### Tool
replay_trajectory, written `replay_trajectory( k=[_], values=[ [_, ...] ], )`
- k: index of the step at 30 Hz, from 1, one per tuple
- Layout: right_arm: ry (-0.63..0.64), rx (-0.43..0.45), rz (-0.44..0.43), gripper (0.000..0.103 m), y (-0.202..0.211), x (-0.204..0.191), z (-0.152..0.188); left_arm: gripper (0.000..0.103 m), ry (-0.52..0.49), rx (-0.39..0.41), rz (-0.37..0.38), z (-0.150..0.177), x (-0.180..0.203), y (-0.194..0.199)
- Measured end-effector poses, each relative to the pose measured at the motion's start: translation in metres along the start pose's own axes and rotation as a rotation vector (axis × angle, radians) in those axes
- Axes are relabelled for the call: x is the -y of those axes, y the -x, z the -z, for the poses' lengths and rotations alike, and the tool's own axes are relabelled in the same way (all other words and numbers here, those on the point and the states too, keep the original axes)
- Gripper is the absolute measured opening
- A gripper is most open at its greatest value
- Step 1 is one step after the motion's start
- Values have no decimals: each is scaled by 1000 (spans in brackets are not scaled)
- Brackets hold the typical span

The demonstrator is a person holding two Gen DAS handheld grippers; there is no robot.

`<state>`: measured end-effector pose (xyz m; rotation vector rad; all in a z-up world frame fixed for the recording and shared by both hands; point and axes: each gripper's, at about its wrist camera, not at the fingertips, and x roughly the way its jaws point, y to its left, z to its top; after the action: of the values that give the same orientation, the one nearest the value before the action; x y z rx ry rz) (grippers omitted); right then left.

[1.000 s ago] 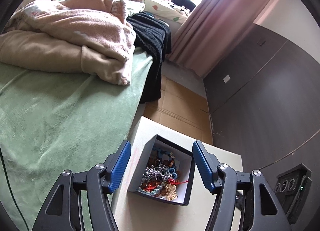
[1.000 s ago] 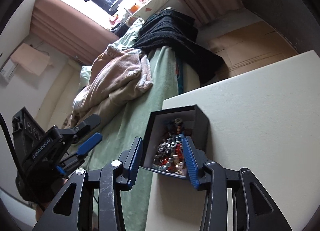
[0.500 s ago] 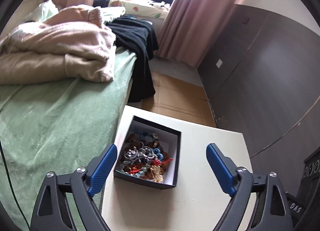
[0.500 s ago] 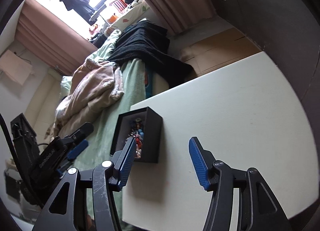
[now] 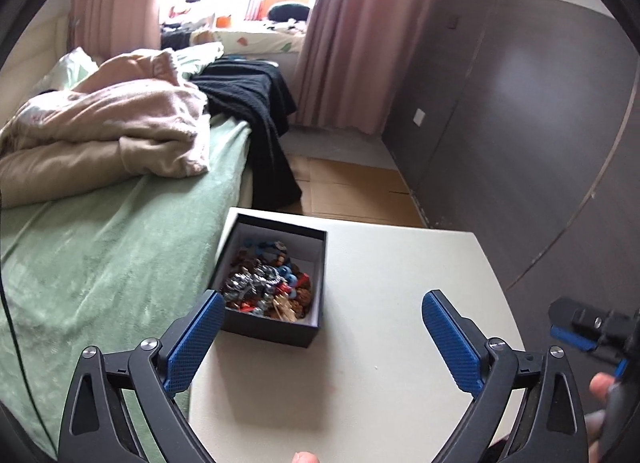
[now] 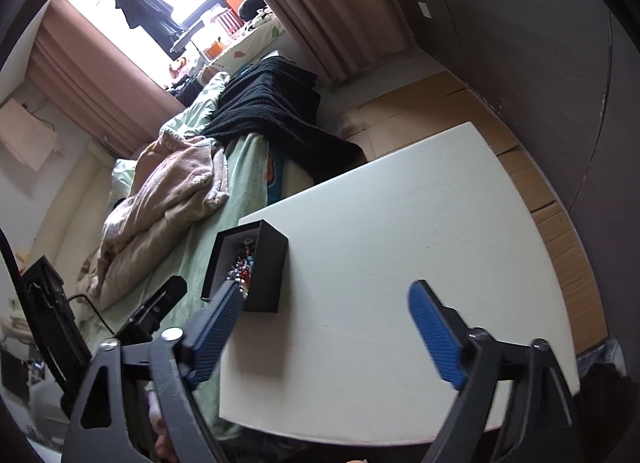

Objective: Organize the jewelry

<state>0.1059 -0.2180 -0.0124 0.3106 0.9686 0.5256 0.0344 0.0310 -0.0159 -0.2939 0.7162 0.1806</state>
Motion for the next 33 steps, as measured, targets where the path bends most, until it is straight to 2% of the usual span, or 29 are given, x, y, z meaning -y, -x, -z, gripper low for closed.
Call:
replay_trajectory(
  k=[1,7,9,19,33],
  values=[
    [5,4,12,97,2,1,2,99,-2,-5,9,4,1,0],
    [77,19,140,98,3,2,20,99,-32,51,46,11,9,14],
    [105,19,153,98,2,-1,26,99,-35,64,52,14,13,18],
    [188,35,108,98,16,-7,31,99,-66,114,70,17,26,25],
    [163,55,95,98,27,2,27,99,-59,134,61,17,26,23]
  ],
)
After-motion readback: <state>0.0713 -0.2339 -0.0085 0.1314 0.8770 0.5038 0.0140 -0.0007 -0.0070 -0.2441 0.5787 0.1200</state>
